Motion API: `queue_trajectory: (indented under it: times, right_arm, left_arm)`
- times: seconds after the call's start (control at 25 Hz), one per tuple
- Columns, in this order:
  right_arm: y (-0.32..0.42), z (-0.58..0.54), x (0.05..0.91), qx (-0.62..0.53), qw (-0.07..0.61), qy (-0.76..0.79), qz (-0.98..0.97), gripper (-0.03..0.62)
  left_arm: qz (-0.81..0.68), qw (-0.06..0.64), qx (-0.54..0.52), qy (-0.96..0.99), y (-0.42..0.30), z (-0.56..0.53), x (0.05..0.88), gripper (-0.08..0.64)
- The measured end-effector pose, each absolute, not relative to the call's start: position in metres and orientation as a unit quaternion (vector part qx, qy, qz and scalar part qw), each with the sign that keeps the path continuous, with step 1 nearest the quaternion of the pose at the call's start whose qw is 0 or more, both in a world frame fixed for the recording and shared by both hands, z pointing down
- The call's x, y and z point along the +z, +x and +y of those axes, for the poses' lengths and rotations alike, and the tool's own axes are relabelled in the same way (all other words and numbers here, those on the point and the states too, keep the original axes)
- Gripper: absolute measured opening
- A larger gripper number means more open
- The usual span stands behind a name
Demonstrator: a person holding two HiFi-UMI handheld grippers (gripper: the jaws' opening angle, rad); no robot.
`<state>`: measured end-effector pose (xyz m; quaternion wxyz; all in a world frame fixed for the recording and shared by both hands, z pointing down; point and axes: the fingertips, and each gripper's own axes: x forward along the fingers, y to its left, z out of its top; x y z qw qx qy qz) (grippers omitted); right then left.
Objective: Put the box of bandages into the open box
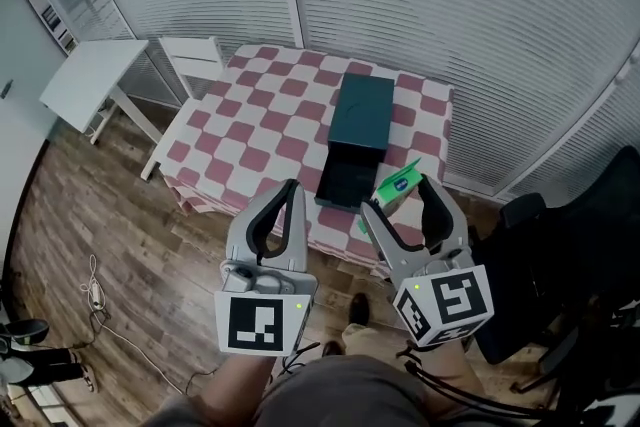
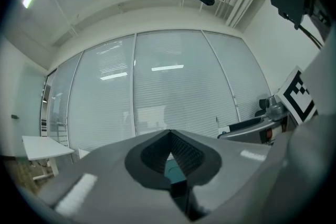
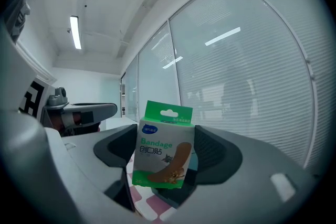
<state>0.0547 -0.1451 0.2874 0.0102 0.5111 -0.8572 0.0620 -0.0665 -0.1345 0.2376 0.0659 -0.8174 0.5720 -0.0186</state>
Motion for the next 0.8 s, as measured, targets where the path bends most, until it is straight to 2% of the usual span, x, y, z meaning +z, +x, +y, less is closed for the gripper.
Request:
queue_trajectory:
  times: [0.52, 0.8]
  right_arm:
    - [0.045, -0.229, 0.251, 0.020, -0.011, 0.474, -0.880, 0.368]
    - [0.031, -0.254, 0.254, 0.020, -0.003, 0.484, -0.875, 0.368]
  left_arm:
    - [0.605, 0.112, 0.008, -0.788, -0.071, -0.199, 0.200, 0.000]
    - [0.598, 0.108, 0.009, -0.794, -0.088, -0.226, 0.203, 0.000]
